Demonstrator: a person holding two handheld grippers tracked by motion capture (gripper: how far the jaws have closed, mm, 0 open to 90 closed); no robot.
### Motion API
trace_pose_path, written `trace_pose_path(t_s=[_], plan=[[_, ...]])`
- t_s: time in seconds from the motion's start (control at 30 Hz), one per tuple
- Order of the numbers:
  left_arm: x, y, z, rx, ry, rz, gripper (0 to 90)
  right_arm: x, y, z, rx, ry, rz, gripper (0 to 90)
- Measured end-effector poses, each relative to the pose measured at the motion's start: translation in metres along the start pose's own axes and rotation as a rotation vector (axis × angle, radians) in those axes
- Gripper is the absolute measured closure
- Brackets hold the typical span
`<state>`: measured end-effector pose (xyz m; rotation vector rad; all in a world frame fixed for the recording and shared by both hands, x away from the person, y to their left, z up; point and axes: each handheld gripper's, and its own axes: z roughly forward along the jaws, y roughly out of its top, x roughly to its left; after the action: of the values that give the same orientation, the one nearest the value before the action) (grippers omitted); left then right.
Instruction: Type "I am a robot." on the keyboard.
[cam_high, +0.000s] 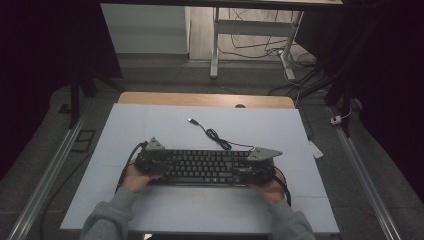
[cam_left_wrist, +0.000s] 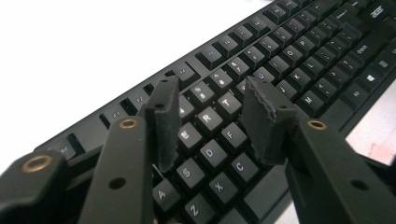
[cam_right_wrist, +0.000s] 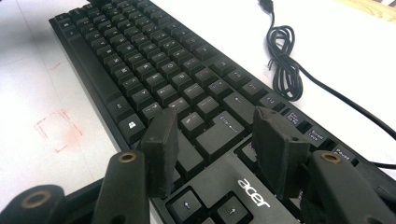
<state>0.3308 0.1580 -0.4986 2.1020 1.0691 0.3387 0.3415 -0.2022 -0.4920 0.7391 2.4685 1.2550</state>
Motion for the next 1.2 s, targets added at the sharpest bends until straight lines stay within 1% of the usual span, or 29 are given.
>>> trace_pose_path(t_s=[0.13,0.2,0.37,0.47,0.6,0.73,1.13,1.2], plan=[[-0.001,0.003,0.004,0.010,0.002,0.014,61.0,0.000,0.000,0.000,0.002,0.000,0.000,51.0],[-0.001,0.003,0.006,0.020,0.004,0.021,64.9,0.000,0.000,0.000,0.004,0.000,-0.001,50.9],[0.000,0.002,0.011,0.044,0.015,0.027,80.6,0.000,0.000,0.001,0.009,-0.001,-0.003,50.9],[0.000,0.002,0.013,0.052,0.010,0.030,87.7,0.001,0.000,0.002,0.010,0.001,-0.004,50.9],[0.000,0.002,0.016,0.058,0.013,0.032,88.3,0.002,0.000,0.002,0.010,0.002,-0.006,50.9],[0.000,0.002,0.019,0.059,0.019,0.026,88.4,0.002,0.000,0.002,0.010,0.001,-0.005,50.9],[-0.003,0.001,0.027,0.084,0.015,0.038,88.4,0.001,0.000,0.002,0.012,0.001,-0.004,50.8],[-0.003,0.001,0.027,0.082,0.015,0.038,88.4,0.002,-0.001,0.002,0.009,0.001,-0.003,50.8]])
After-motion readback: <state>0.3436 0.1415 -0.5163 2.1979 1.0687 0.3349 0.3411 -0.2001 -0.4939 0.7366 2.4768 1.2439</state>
